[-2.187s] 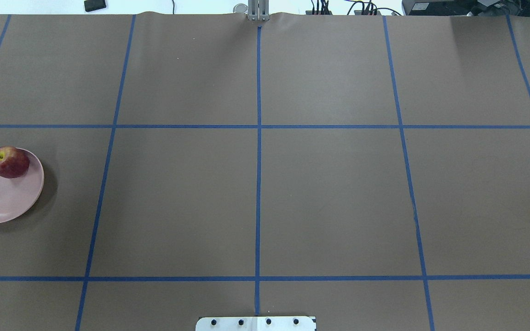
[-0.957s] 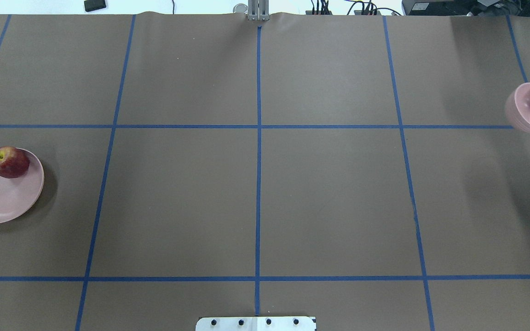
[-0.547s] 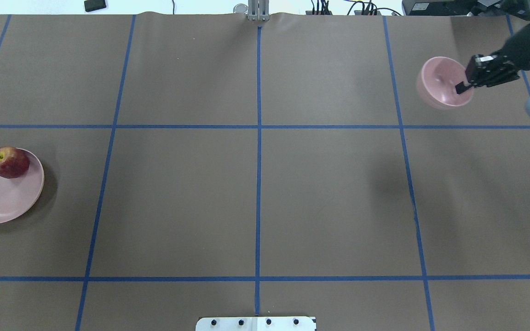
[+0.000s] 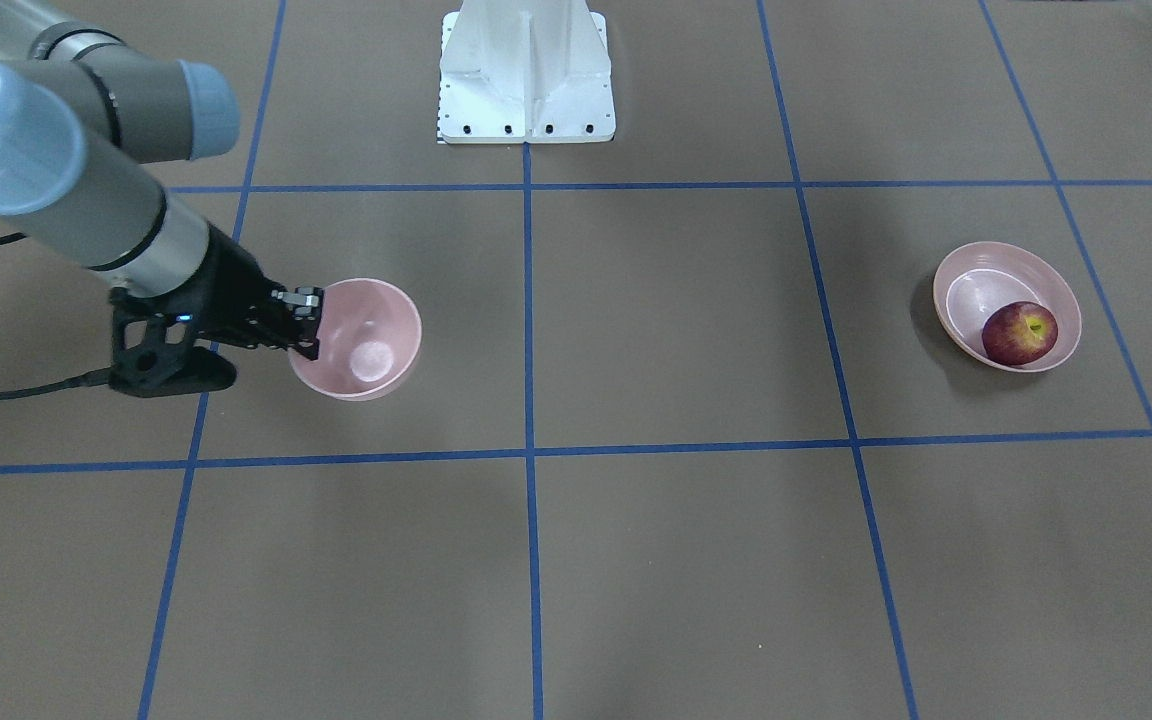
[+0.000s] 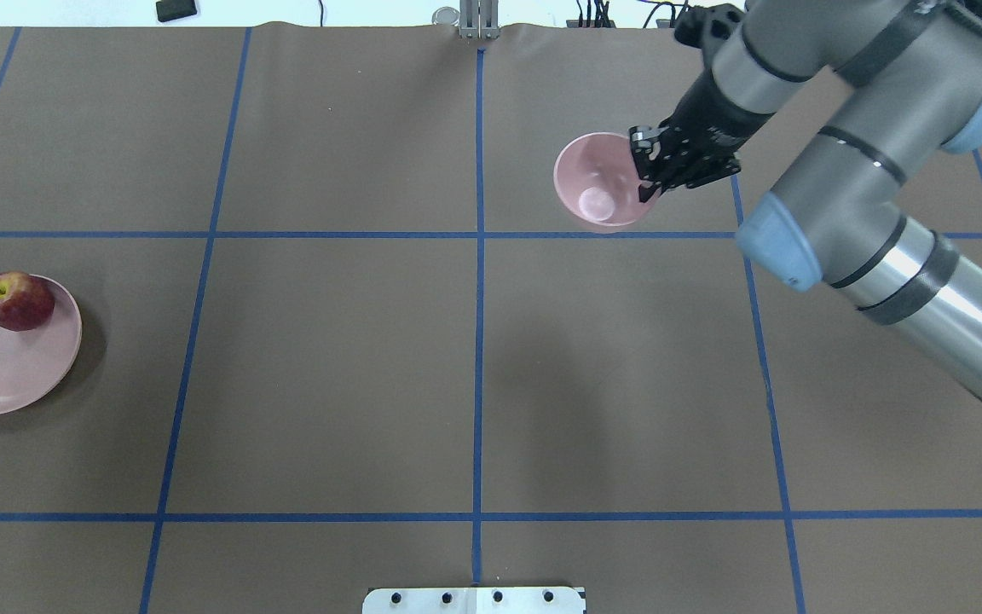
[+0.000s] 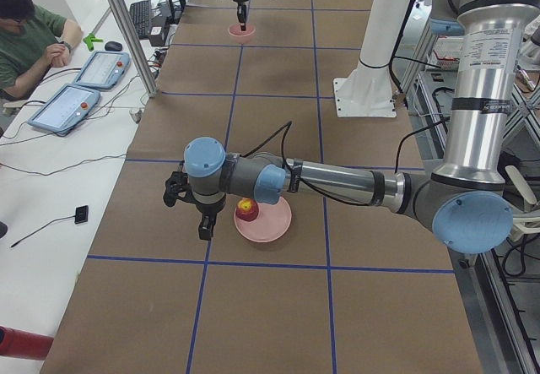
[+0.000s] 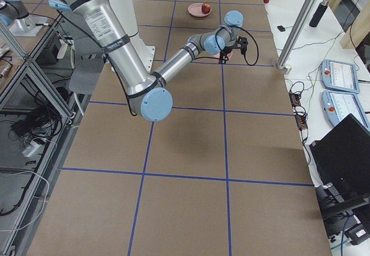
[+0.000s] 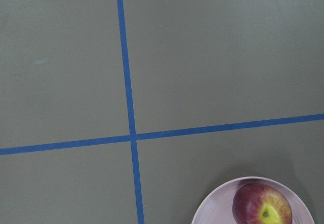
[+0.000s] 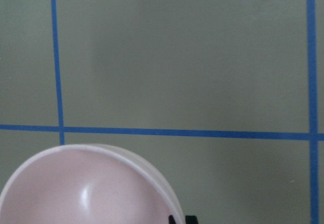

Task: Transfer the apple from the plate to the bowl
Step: 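Carry the pink bowl with the right gripper toward the table center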

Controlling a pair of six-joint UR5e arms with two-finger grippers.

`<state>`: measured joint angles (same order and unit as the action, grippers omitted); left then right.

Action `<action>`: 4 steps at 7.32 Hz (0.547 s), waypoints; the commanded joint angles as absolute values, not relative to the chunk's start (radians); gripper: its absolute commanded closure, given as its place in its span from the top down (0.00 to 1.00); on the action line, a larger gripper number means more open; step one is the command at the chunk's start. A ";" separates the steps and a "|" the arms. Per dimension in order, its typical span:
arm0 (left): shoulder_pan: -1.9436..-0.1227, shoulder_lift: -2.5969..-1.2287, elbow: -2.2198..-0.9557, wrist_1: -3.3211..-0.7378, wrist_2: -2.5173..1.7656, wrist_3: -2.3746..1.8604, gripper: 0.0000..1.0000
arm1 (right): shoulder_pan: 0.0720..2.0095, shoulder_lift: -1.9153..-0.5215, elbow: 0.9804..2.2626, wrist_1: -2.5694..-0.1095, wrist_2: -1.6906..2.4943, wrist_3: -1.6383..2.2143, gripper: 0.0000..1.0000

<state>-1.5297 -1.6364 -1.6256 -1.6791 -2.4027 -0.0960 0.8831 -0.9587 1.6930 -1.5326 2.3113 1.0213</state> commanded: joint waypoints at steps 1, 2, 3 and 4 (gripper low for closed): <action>-1.529 -1.635 -1.612 -1.681 -2.404 -0.097 0.98 | 0.749 -0.864 1.628 -1.546 2.199 1.087 0.00; -1.529 -1.635 -1.608 -1.683 -2.405 -0.097 0.98 | 0.729 -0.800 1.544 -1.537 2.185 1.126 0.00; -1.529 -1.635 -1.611 -1.683 -2.405 -0.097 0.98 | 0.709 -0.749 1.449 -1.536 2.180 1.127 0.00; -1.529 -1.635 -1.608 -1.683 -2.405 -0.097 0.98 | 0.698 -0.743 1.409 -1.484 2.145 1.127 0.00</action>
